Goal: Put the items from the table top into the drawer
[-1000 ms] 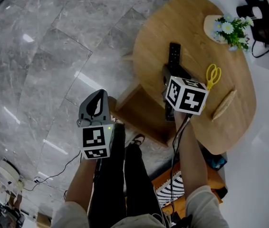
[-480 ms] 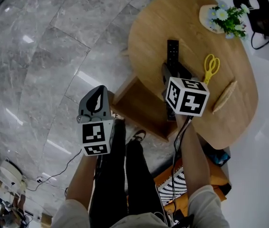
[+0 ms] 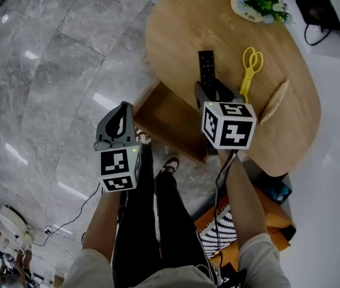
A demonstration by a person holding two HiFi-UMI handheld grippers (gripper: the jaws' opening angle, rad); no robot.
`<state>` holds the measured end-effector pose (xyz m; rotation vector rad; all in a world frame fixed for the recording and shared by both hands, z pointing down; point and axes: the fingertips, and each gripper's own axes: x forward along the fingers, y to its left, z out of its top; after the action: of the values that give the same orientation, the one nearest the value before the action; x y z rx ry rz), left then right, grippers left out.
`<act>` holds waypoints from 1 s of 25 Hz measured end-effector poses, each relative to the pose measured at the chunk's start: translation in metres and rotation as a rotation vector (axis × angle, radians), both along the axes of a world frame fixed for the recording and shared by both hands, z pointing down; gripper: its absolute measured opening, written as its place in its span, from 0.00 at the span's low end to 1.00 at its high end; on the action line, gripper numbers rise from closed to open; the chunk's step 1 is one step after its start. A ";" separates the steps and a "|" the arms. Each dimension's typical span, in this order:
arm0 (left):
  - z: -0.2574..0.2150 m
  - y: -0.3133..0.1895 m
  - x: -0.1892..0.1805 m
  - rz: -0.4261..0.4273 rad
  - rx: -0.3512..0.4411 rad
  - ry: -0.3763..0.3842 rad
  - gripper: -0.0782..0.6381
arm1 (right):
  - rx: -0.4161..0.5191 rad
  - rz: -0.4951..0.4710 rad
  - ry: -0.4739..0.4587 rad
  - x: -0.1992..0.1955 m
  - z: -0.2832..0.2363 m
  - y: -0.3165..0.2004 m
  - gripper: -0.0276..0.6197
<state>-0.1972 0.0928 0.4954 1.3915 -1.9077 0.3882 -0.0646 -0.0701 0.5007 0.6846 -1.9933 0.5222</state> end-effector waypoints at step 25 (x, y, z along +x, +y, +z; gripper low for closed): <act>0.011 0.105 0.072 -0.104 -0.054 0.017 0.12 | -0.098 -0.252 -0.002 0.055 0.024 0.145 0.34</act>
<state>-0.1253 0.1976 0.5062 1.2518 -1.9324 0.3729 -0.0097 0.0753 0.5243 0.3660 -2.0054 0.4646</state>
